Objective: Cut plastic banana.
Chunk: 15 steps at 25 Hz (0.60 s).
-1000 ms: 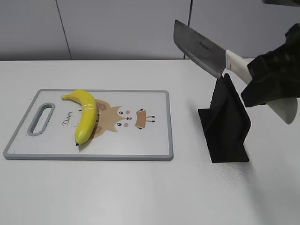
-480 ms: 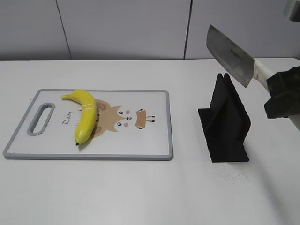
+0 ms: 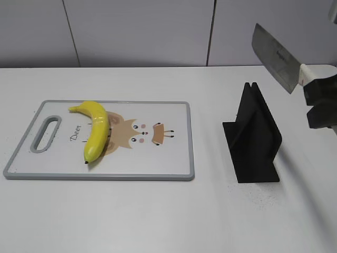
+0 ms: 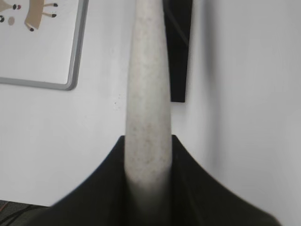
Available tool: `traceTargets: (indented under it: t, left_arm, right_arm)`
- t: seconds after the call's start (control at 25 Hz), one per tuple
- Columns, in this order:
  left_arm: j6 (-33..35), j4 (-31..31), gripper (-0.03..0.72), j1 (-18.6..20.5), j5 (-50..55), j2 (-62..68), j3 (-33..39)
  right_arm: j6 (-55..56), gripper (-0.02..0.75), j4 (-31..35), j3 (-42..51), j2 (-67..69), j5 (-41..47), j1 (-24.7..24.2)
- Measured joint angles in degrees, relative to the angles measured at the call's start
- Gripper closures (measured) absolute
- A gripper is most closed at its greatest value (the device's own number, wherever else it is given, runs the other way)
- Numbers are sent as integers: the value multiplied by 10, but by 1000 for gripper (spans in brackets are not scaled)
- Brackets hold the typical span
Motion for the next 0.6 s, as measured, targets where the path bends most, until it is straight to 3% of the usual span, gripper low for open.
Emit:
traceTargets:
  t: [0.6]
  left_arm:
    - [1, 4, 145, 0, -3, 0, 1]
  right_arm:
    - [20, 557, -24, 0, 82, -45, 0]
